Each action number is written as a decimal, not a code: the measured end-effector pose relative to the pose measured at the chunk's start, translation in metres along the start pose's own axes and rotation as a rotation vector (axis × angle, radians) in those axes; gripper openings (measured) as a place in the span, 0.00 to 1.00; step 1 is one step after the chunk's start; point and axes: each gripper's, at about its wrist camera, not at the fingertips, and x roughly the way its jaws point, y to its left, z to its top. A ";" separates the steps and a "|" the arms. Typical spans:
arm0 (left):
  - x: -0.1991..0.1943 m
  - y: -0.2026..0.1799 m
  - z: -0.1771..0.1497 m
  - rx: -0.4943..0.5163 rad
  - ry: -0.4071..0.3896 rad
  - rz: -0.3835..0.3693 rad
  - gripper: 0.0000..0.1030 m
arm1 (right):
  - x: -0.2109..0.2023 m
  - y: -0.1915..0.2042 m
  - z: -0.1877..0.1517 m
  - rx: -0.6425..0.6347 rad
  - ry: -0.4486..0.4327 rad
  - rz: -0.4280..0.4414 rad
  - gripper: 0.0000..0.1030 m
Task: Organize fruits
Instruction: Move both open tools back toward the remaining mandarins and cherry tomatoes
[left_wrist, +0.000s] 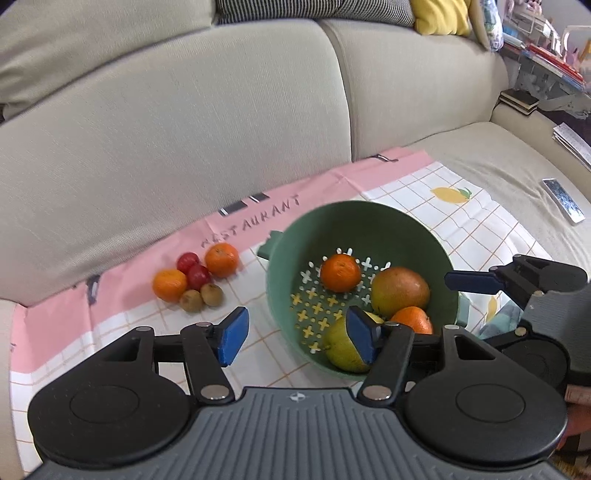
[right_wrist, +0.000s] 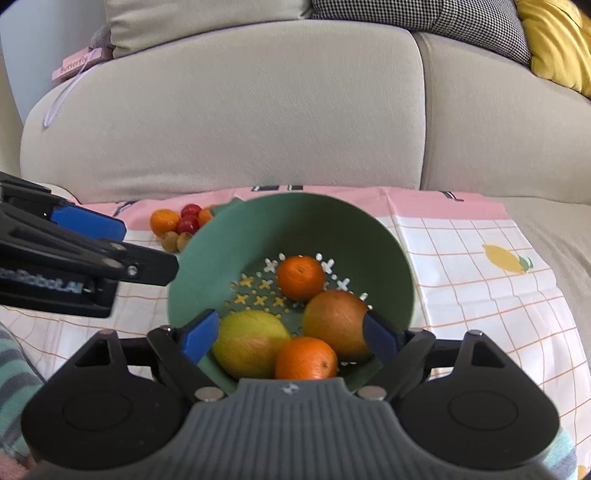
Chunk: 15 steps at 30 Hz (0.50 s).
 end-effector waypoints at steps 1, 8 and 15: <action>-0.004 0.002 -0.002 0.008 -0.007 0.005 0.69 | -0.001 0.002 0.001 0.002 -0.001 0.007 0.80; -0.022 0.032 -0.009 -0.014 -0.044 0.053 0.69 | -0.006 0.020 0.006 -0.014 -0.020 0.042 0.80; -0.037 0.059 -0.001 0.026 -0.078 0.097 0.69 | -0.006 0.039 0.020 -0.019 -0.044 0.100 0.79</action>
